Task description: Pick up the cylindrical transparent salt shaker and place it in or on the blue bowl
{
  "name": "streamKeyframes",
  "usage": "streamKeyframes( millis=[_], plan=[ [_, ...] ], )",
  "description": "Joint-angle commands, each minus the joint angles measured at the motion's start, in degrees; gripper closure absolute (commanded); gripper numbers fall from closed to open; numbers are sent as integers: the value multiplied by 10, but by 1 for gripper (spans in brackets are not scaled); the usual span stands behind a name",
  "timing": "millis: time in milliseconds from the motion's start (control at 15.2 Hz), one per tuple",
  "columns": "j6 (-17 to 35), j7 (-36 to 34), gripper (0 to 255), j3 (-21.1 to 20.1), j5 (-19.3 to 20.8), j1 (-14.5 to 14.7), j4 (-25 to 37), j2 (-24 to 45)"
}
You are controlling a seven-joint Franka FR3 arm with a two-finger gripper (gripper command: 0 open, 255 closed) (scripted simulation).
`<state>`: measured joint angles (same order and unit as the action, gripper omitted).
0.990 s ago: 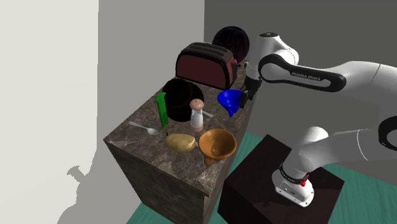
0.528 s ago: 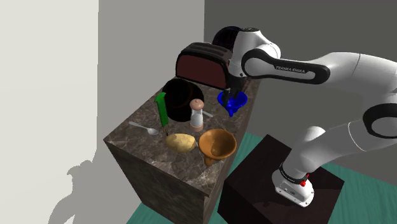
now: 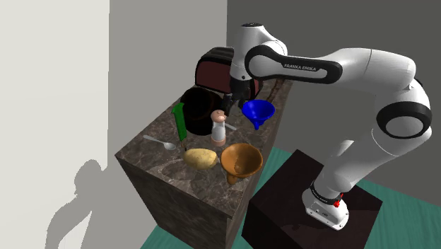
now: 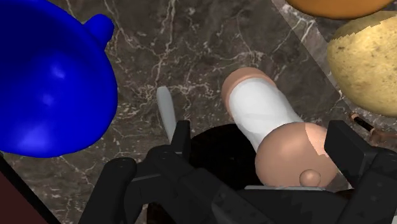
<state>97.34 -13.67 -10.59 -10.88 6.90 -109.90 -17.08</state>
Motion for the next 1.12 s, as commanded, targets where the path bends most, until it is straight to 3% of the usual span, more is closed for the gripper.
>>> streamKeyframes(
  millis=[0,132,660,1056],
  plan=[
    [-3,-25,0,-14,-2,5,46,38],
    [-7,-44,0,-23,-1,9,86,69],
    [51,-42,0,-28,-3,13,25,66],
    [51,-42,0,-28,-3,13,25,67]
  ],
)
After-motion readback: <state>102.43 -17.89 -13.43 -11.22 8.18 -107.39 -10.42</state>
